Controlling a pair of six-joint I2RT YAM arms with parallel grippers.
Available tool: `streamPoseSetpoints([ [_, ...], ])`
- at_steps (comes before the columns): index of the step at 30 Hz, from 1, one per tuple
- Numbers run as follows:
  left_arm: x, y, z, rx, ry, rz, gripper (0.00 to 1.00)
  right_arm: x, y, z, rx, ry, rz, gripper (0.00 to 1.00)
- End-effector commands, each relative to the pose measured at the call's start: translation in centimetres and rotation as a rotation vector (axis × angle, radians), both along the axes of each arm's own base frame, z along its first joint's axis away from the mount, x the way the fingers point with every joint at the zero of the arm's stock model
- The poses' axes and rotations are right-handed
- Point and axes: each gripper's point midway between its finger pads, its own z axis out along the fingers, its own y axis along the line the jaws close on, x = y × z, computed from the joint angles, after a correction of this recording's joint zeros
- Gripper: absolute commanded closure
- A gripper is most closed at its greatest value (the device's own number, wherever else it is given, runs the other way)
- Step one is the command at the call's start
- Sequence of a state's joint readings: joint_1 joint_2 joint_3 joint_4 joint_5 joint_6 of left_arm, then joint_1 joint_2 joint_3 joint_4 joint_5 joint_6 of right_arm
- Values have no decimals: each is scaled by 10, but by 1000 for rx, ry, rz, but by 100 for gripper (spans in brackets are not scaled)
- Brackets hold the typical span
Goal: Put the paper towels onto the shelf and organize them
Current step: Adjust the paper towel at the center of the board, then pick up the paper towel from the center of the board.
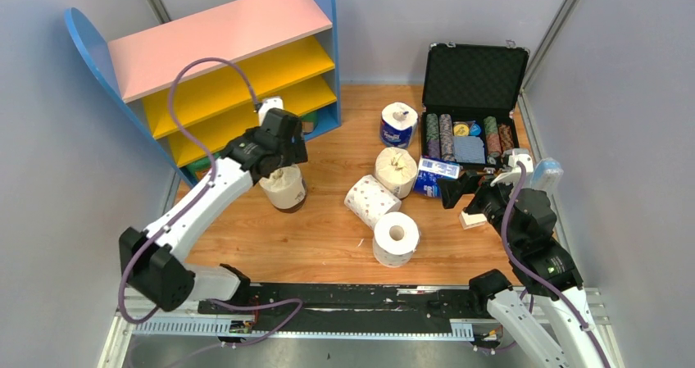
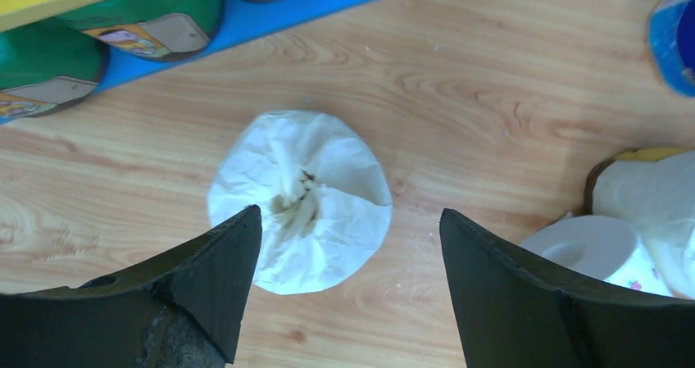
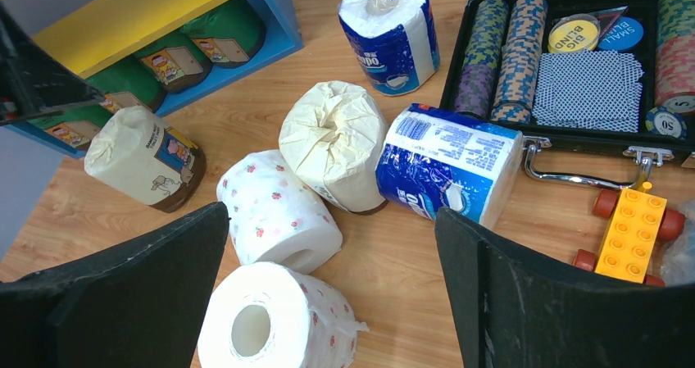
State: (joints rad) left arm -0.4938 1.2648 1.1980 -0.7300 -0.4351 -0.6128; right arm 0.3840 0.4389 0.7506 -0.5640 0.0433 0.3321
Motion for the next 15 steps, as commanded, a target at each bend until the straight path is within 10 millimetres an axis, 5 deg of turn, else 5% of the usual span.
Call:
streamPoseSetpoints([
  [1, 4, -19, -5, 96, 39, -16, 14, 2, 1, 11, 24, -36, -4, 0],
  [6, 13, -45, -19, 151, 83, -39, 16, 2, 1, 12, 26, -41, -3, 0],
  [15, 15, -43, -64, 207, 128, 27, 24, 1, 0, 14, 29, -49, -5, 0],
])
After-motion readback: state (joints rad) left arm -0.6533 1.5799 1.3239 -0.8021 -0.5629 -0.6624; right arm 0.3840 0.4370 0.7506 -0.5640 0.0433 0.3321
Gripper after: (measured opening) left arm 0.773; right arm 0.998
